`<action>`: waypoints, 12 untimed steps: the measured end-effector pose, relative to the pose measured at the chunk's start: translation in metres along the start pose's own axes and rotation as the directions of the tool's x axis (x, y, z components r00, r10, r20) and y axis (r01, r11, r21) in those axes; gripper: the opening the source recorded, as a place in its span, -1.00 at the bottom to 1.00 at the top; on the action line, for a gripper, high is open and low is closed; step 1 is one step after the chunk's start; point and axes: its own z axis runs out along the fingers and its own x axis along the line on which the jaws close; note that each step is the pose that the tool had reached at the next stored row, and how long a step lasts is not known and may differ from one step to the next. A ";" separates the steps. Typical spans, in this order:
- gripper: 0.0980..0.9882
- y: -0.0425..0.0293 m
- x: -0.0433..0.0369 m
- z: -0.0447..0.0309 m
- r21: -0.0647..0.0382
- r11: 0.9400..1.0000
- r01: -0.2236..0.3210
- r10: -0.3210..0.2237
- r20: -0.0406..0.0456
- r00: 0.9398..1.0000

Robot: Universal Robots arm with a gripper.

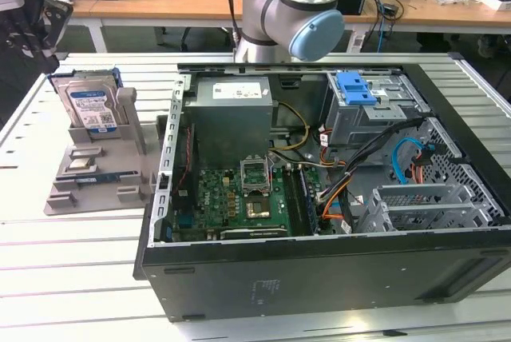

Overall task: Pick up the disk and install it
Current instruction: 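Reach for the disk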

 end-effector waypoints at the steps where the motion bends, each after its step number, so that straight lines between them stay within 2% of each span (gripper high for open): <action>1: -0.98 -0.0002 0.0038 0.0001 0.000 1.000 0.000 0.000 0.000 1.000; 12: -0.98 -0.0017 0.0245 0.0004 0.000 1.000 0.000 0.000 0.000 1.000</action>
